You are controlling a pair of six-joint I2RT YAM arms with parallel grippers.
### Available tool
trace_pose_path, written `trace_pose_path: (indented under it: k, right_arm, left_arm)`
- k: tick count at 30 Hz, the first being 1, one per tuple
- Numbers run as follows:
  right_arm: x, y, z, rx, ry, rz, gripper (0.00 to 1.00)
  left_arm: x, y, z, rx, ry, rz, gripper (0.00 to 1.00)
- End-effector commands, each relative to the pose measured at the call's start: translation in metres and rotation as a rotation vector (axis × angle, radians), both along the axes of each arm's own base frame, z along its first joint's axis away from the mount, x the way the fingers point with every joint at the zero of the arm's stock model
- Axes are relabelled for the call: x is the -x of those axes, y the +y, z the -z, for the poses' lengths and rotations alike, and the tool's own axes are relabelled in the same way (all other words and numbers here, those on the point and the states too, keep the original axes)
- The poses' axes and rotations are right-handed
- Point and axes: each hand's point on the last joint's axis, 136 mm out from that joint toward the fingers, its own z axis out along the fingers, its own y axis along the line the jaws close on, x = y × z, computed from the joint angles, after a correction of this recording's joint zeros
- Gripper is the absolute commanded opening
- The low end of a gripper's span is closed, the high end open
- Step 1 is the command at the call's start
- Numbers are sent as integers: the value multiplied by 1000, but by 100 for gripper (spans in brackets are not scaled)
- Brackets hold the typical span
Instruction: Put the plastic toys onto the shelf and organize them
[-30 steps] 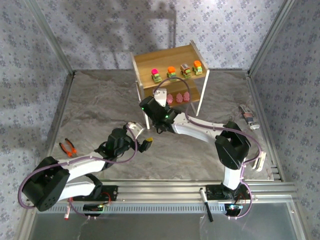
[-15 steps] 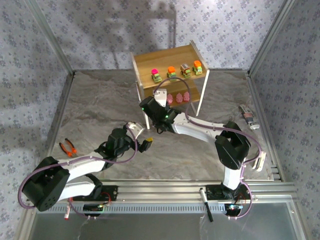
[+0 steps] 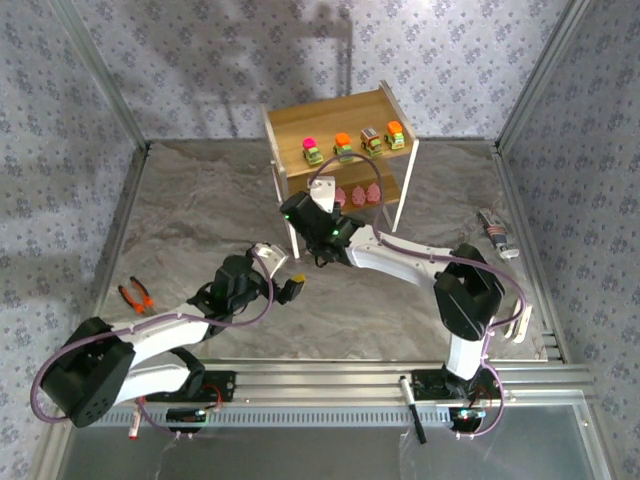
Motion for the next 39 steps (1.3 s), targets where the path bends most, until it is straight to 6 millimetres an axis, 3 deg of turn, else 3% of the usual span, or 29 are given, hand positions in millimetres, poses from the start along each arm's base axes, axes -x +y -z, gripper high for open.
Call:
trace_pose_path:
  k: [1,10,19,32,39]
  right_arm:
    - [5,-7,-20,6,-36,14,47]
    - [11,-12,-27,6,-48,16,49]
    - [34,-22,-32,20,-60,18,49]
    - [89,-58,-37,73,-60,48,51]
    - [116,-94,-32,114,-62,74,55]
  left_arm:
    - [-6,-4,-24,14,-54,3,100]
    - [-8,-6,-34,-4,-66,12,100]
    - [-9,-6,-39,-25,-49,15,100]
    - [-15,0,-47,-27,-30,-8,100]
    - [-20,10,-45,-36,12,-32,100]
